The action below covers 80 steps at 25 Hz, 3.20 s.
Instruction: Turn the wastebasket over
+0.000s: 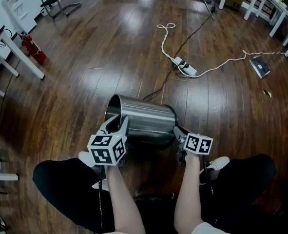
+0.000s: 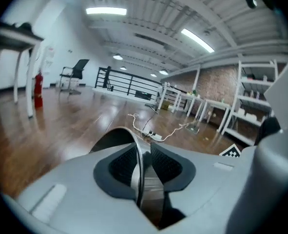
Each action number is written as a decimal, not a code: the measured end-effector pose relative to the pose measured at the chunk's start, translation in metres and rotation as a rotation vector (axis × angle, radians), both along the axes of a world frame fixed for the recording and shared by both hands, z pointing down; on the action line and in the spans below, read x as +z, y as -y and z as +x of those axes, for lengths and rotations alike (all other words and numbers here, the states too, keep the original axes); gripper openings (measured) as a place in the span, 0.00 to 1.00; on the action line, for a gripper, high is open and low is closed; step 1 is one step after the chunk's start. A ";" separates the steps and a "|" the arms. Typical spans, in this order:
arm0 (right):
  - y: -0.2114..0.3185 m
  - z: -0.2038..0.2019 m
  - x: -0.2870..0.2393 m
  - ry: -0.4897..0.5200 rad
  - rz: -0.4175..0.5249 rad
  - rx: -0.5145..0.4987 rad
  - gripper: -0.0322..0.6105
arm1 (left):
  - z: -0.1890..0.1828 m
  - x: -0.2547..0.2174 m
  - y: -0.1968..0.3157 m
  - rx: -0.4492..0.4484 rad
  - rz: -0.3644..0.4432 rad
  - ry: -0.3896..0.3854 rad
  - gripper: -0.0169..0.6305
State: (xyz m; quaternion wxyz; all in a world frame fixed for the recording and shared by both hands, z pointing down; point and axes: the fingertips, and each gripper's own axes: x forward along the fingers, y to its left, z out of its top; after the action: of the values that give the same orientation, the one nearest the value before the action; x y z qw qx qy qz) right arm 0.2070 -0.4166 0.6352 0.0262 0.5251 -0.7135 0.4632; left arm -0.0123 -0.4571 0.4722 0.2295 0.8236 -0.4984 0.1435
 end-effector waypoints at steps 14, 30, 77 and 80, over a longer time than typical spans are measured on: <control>-0.031 0.035 0.083 0.054 -0.059 0.348 0.15 | 0.200 0.076 -0.094 0.760 0.124 0.681 0.18; -0.048 0.016 -0.111 -0.345 0.430 0.110 0.15 | 0.127 0.018 -0.109 0.418 0.288 0.319 0.26; -0.597 -0.253 -0.339 -0.590 0.742 0.144 0.04 | -0.160 -0.183 -0.582 0.271 0.645 -0.087 0.05; -0.593 -0.245 -0.331 -0.575 0.717 0.158 0.04 | -0.151 -0.175 -0.580 0.293 0.631 -0.073 0.05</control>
State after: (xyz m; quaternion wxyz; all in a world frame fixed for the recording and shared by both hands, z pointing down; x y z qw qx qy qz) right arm -0.0379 0.1766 0.3043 0.0042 0.6609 -0.7501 0.0236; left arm -0.1634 0.1231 0.2970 -0.0415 0.9213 -0.3864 -0.0158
